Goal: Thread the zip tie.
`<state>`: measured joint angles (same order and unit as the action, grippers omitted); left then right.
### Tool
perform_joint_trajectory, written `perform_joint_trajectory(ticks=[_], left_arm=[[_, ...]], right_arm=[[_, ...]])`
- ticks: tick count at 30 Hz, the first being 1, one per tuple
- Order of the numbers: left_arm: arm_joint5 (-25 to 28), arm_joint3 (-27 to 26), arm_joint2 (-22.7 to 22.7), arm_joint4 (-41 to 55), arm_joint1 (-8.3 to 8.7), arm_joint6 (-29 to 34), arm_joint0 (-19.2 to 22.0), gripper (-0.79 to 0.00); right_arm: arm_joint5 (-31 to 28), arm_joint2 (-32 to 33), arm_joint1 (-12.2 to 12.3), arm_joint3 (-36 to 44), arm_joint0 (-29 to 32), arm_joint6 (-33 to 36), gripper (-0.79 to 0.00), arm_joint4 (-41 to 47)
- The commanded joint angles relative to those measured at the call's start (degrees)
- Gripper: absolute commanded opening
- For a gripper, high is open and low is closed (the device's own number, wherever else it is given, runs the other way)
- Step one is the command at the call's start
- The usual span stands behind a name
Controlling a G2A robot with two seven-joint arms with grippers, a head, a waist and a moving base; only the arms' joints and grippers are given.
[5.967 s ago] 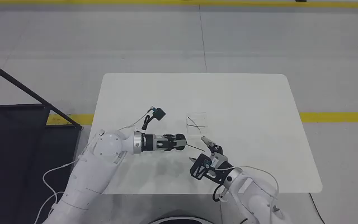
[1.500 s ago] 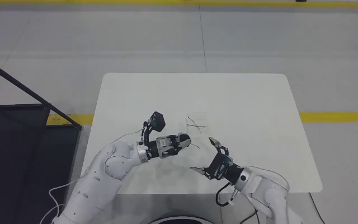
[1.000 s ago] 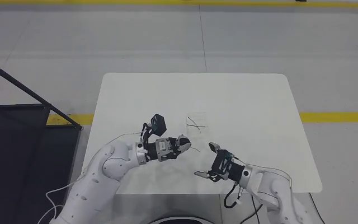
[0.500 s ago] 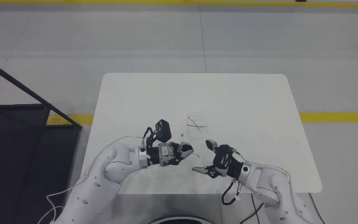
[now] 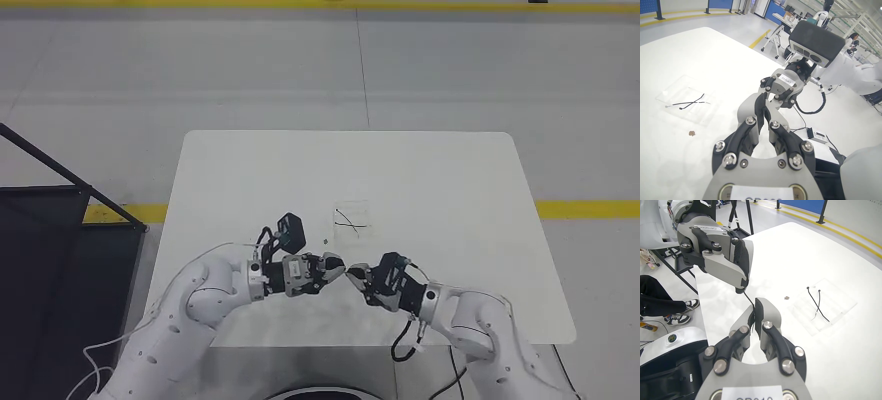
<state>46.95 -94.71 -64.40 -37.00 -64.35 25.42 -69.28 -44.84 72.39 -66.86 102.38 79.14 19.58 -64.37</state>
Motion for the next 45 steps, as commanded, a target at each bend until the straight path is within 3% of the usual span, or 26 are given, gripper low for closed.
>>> perform_joint_trajectory(ticks=[1,15,16,17,18,19,38,45], left_arm=[[-0.08,0.12,0.06,0.07,0.04,-0.11,0.07,-0.785],[-1.13,0.02,1.03,-0.24,0.19,-0.68,0.54,-0.785],[-1.13,-0.01,0.99,-0.34,0.22,-0.84,0.49,-0.785],[-1.1,0.05,0.96,-0.33,0.24,-1.07,0.41,-0.785],[-1.03,0.13,0.95,-0.41,0.27,-1.19,0.38,-0.785],[-0.96,0.19,0.94,-0.47,0.29,-1.3,0.38,-0.785],[-0.28,0.42,0.54,-0.15,0.84,-1.96,0.06,-0.785],[-0.56,0.52,0.61,0.27,0.92,-2.38,-0.05,-0.785]], right_arm=[[-0.78,0.11,0.14,-0.12,0.04,-0.22,-0.785,0.31],[-1.61,-0.89,0.77,-0.77,-0.65,0.56,-0.785,1.14],[-1.43,-1.09,0.78,-0.92,-0.85,0.79,-0.471,1.36],[-1.29,-1.26,0.8,-1.04,-1.07,1.03,-0.099,1.52],[-1.2,-1.41,0.82,-1.12,-1.26,1.26,-0.018,1.66],[-1.1,-1.53,0.84,-1.18,-1.38,1.41,0.0,1.82],[-0.03,-1.36,1.65,-0.96,-1.33,1.49,-0.049,4.36],[0.35,-1.35,1.86,-1.02,-1.25,1.54,0.0,4.74]])
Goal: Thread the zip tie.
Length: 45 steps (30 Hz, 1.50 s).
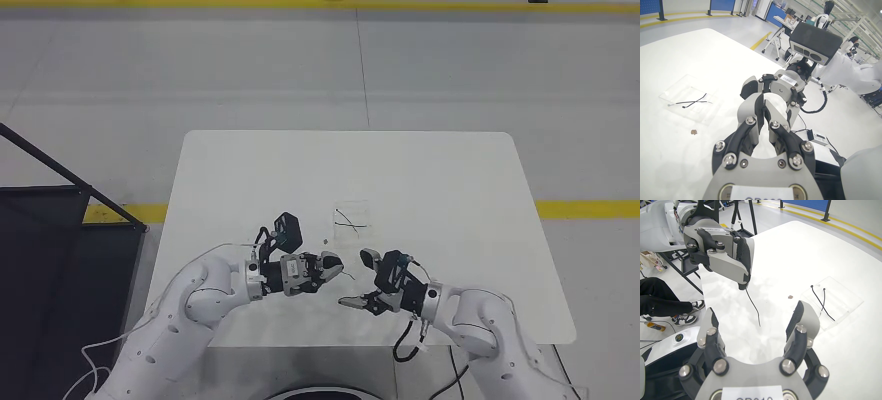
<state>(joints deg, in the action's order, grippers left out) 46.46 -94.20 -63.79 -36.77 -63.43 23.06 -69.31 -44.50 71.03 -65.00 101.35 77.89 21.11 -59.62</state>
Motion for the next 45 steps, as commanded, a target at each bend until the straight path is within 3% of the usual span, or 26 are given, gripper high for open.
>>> perform_joint_trajectory(ticks=[1,45], left_arm=[[-0.07,0.01,0.0,0.04,0.0,-0.02,-0.01,-0.785],[-1.46,-1.98,-0.96,-1.51,0.48,-2.87,-1.94,-0.785]], right_arm=[[0.01,0.0,0.0,0.01,0.0,0.0,0.0,-0.01],[4.03,0.09,0.37,-1.72,0.48,-2.8,0.0,4.05]])
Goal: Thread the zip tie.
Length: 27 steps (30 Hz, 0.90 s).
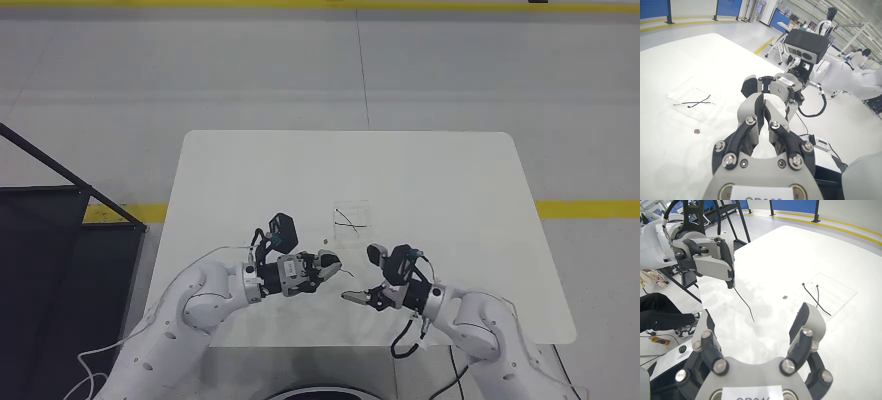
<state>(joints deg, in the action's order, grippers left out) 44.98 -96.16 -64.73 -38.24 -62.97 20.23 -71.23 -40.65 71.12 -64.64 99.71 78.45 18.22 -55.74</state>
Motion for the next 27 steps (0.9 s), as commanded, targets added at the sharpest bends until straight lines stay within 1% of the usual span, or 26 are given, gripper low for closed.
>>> perform_joint_trajectory(ticks=[1,5,9,12,18,19,20,21,23,24,27], left_arm=[[0.03,-0.08,-0.04,-0.12,0.04,-0.09,-0.02,-0.785],[0.37,-0.44,-0.5,-0.08,0.16,-0.7,-0.34,-0.785],[0.84,-0.19,-1.2,0.37,0.34,-1.03,-0.57,-0.785],[0.96,0.13,-1.31,0.97,0.4,-0.84,-0.31,-0.785],[0.61,0.19,-1.25,1.73,0.48,-0.13,-0.03,-0.785],[0.61,0.19,-1.25,1.73,0.48,-0.13,-0.03,-0.785],[0.61,0.19,-1.25,1.73,0.48,-0.13,-0.03,-0.785],[0.61,0.19,-1.25,1.73,0.48,-0.13,-0.03,-0.785],[0.61,0.19,-1.25,1.73,0.48,-0.13,-0.03,-0.785],[0.61,0.19,-1.25,1.73,0.48,-0.13,-0.03,-0.785],[0.61,0.19,-1.25,1.73,0.48,-0.13,-0.03,-0.785]], right_arm=[[0.29,-0.03,0.03,-0.19,-0.21,0.31,0.0,0.35],[0.66,-1.12,0.05,-0.6,-1.32,3.35,0.0,0.89],[2.62,-2.5,-0.09,-0.42,-2.35,5.4,0.0,1.06],[3.14,-2.57,-0.08,-0.88,-2.63,5.31,0.0,1.41],[2.3,-2.4,0.06,-0.91,-2.69,3.41,0.0,1.44],[2.24,-2.54,0.07,-0.8,-2.73,3.26,-0.009,1.27],[2.28,-2.69,0.06,-0.73,-2.85,3.2,-0.12,1.08],[2.35,-2.87,0.05,-0.69,-3.0,3.19,-0.194,0.93],[2.47,-3.3,0.03,-0.57,-3.27,3.17,-0.252,0.67],[2.52,-3.47,0.01,-0.61,-3.39,3.12,-0.296,0.63],[2.65,-3.83,0.01,-0.77,-3.8,3.2,-0.36,0.48]])
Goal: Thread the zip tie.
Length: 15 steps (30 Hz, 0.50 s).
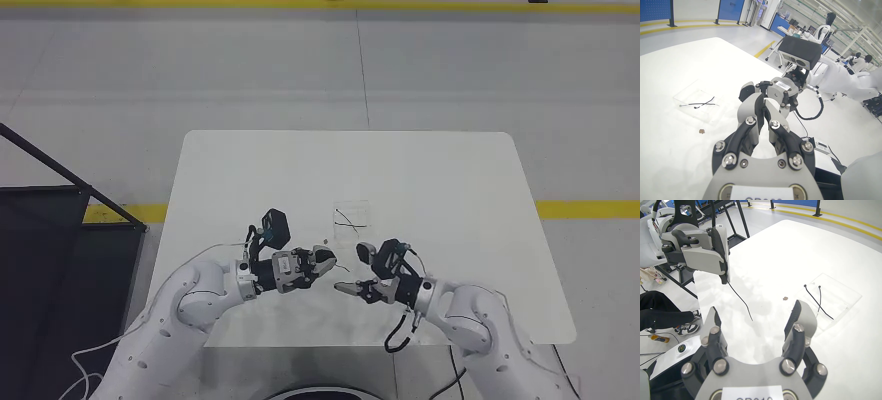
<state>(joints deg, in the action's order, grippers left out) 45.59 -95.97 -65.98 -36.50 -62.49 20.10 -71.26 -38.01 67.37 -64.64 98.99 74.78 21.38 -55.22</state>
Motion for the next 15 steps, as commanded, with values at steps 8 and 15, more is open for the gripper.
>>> perform_joint_trajectory(ticks=[8,15], left_arm=[[0.0,0.0,0.0,0.0,0.0,0.0,0.0,-0.785],[0.0,0.0,0.0,0.0,0.0,0.0,0.0,-0.785]], right_arm=[[0.46,-0.7,0.02,0.33,-0.23,-1.62,-0.486,-1.28],[-0.14,-0.85,0.17,0.89,0.19,-2.6,-0.474,-2.05]])
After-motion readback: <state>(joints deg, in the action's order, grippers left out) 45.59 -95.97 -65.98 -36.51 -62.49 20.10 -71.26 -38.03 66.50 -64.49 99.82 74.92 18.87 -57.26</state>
